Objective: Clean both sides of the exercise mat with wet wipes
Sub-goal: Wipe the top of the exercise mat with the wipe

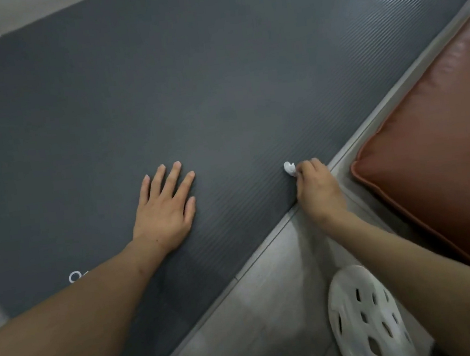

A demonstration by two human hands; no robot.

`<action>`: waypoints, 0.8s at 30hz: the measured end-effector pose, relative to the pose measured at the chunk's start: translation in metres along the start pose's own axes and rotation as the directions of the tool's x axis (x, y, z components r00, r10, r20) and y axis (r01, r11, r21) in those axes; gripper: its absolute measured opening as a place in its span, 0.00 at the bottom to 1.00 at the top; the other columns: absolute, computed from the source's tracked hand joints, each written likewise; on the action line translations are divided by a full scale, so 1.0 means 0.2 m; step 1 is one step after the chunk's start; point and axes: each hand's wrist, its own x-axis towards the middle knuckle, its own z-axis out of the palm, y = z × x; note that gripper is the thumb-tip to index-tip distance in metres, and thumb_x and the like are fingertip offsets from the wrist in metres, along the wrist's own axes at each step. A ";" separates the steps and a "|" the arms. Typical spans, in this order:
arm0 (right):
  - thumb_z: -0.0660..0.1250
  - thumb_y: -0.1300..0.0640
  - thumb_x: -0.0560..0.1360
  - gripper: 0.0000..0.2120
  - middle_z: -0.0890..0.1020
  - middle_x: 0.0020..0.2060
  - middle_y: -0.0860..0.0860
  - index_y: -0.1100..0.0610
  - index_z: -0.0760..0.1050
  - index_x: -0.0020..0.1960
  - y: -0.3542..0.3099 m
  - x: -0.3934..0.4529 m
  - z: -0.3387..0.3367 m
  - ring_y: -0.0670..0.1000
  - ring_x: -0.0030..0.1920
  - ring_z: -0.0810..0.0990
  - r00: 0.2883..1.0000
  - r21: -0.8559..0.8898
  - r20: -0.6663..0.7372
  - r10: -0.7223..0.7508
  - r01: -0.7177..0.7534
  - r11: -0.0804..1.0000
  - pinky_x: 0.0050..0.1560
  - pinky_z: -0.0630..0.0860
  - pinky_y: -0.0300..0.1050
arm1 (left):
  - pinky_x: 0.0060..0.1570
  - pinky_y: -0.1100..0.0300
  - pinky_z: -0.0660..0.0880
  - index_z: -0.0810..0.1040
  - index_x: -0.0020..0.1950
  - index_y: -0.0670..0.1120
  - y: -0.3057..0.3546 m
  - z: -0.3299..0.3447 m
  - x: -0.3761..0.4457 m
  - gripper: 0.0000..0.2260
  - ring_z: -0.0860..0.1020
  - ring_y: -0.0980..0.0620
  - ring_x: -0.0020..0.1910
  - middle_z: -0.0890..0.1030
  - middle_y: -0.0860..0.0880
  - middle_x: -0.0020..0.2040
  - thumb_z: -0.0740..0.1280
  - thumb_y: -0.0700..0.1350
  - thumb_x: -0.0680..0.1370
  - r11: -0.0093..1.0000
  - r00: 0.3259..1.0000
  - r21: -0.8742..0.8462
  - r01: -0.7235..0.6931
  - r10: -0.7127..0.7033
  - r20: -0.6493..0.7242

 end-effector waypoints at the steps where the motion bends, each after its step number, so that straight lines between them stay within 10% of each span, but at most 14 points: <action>1: 0.64 0.66 0.77 0.03 0.73 0.41 0.56 0.62 0.73 0.44 -0.07 -0.05 0.01 0.58 0.40 0.72 0.999 0.011 -0.021 0.025 -0.025 1.000 0.40 0.74 0.58 | 0.82 0.43 0.46 0.60 0.83 0.53 0.00 0.00 0.00 0.29 0.50 0.44 0.83 0.55 0.49 0.85 0.45 0.59 0.83 1.000 1.000 -0.001 0.000 0.000 0.001; 4: 0.63 0.64 0.77 0.05 0.73 0.40 0.55 0.59 0.72 0.43 -0.44 -0.41 0.10 0.55 0.39 0.71 0.993 0.169 0.060 -0.097 0.085 0.982 0.38 0.72 0.54 | 0.82 0.43 0.45 0.59 0.84 0.53 0.00 -0.01 0.00 0.30 0.50 0.44 0.83 0.54 0.50 0.85 0.43 0.59 0.83 1.000 1.000 0.000 0.001 -0.001 0.022; 8: 0.64 0.62 0.75 0.03 0.73 0.41 0.53 0.57 0.71 0.44 -0.57 -0.58 0.09 0.54 0.42 0.71 0.819 0.262 0.199 -0.539 0.485 0.834 0.39 0.68 0.47 | 0.82 0.44 0.45 0.59 0.84 0.53 -0.01 -0.03 0.01 0.31 0.50 0.44 0.83 0.54 0.50 0.85 0.42 0.60 0.82 1.000 0.999 -0.012 -0.007 0.008 0.032; 16: 0.63 0.66 0.77 0.03 0.75 0.43 0.58 0.62 0.73 0.45 -0.06 0.06 0.05 0.61 0.43 0.75 1.000 0.011 -0.003 0.018 -0.018 1.000 0.39 0.68 0.49 | 0.82 0.45 0.47 0.61 0.83 0.51 0.00 -0.05 -0.07 0.30 0.52 0.45 0.83 0.55 0.49 0.85 0.42 0.58 0.83 0.999 0.999 -0.017 0.040 -0.039 0.038; 24: 0.63 0.64 0.76 0.05 0.72 0.41 0.53 0.57 0.72 0.43 -0.80 -0.58 0.24 0.55 0.42 0.73 0.784 0.371 0.160 -0.600 0.516 0.772 0.41 0.74 0.50 | 0.78 0.43 0.58 0.71 0.78 0.50 -0.12 -0.04 -0.30 0.27 0.63 0.43 0.80 0.65 0.46 0.81 0.48 0.54 0.83 0.979 0.979 -0.014 0.202 -0.202 0.001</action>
